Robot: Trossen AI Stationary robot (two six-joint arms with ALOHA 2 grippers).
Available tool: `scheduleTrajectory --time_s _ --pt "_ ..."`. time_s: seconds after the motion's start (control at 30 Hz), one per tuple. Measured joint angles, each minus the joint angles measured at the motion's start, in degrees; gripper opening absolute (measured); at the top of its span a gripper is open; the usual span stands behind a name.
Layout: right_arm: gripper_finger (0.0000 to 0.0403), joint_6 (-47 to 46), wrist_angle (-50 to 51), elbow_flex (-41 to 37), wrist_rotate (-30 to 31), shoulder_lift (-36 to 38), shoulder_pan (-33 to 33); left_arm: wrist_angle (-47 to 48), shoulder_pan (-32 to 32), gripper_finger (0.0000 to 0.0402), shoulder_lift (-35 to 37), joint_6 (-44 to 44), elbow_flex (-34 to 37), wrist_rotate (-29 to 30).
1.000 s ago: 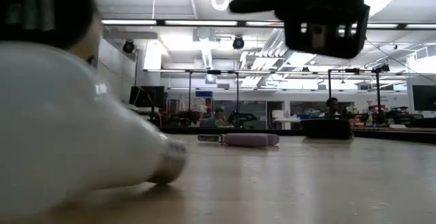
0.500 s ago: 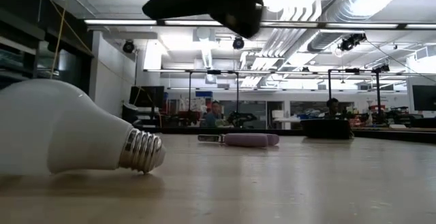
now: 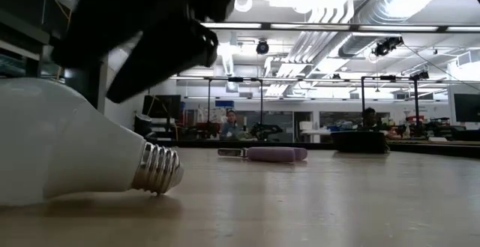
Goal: Screw lightbulb
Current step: Insert the light bulb into the lamp socket
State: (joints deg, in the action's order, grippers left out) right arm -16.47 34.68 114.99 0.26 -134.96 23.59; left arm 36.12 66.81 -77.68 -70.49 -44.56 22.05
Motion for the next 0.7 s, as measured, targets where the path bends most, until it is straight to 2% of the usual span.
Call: scheduleTrajectory --time_s 0.17,0.4,0.7 --pt "0.0254 1.62 1.13 2.34 -0.81 -0.86 2.22 0.44 -0.02 0.0111 -0.03 1.02 -0.28 -0.31" --pt "0.0254 6.52 4.13 1.46 4.82 -1.25 5.15 0.52 -0.02 0.0111 -0.01 1.91 -0.28 -0.31" --pt "0.0254 12.01 3.42 1.42 3.81 -5.19 5.31 0.52 -0.02 0.0111 0.01 2.09 -0.32 -0.77"
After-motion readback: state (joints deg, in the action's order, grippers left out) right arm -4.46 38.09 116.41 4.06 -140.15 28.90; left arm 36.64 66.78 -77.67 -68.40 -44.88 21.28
